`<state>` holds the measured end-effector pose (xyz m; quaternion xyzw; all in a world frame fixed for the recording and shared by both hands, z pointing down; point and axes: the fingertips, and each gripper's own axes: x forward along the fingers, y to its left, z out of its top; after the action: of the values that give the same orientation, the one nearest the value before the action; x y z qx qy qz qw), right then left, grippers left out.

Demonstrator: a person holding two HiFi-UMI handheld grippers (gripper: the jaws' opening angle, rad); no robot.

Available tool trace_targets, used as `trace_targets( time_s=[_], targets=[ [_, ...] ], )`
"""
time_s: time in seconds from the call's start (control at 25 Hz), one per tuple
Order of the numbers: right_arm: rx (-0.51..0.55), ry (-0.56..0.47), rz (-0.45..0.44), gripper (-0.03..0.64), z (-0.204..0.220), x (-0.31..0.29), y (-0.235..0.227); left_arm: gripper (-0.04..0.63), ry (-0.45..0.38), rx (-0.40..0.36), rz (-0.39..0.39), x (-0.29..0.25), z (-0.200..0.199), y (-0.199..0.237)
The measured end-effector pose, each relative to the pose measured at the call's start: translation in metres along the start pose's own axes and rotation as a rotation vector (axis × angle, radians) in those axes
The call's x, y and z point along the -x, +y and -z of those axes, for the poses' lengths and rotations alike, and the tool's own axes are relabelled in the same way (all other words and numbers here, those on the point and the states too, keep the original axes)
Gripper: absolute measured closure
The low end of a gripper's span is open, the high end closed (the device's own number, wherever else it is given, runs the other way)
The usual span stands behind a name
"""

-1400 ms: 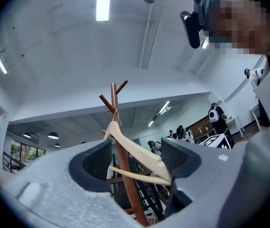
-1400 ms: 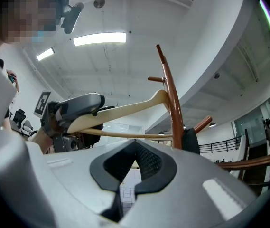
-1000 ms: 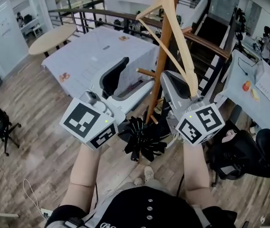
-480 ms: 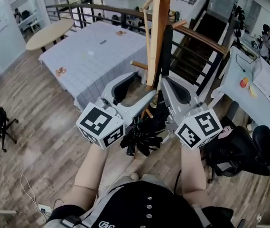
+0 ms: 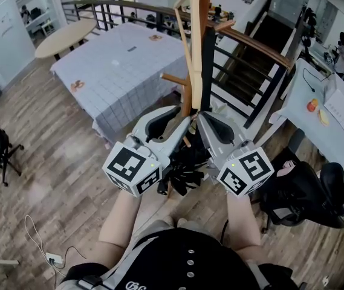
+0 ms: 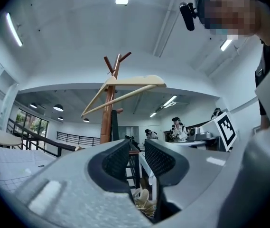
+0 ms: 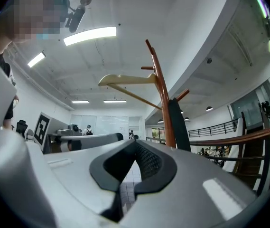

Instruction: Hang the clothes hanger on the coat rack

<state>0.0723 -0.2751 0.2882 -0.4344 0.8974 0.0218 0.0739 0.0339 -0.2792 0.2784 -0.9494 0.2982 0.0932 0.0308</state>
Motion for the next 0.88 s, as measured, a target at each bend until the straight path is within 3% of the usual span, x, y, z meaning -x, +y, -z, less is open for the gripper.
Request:
trace_targets(
  time_s=[0.2,0.32,0.4,0.88],
  targets=[
    [-0.005,0.034,-0.025,0.617,0.021,0.008,0.005,0.492,0.024,0.013,0.032,-0.001,0.015,-0.012],
    [-0.02,0.052,-0.025,0.617,0.033,0.015,0.006,0.574,0.027,0.019,0.005,0.003,0.024,-0.014],
    [-0.022,0.053,-0.015,0.617,0.035,0.02,0.005,0.589,0.035,0.033,-0.009,0.006,0.032,-0.015],
    [0.034,0.079,-0.023,0.617,0.039,0.027,0.015,0.594,0.108,0.048,0.003,0.004,0.062,-0.034]
  ],
)
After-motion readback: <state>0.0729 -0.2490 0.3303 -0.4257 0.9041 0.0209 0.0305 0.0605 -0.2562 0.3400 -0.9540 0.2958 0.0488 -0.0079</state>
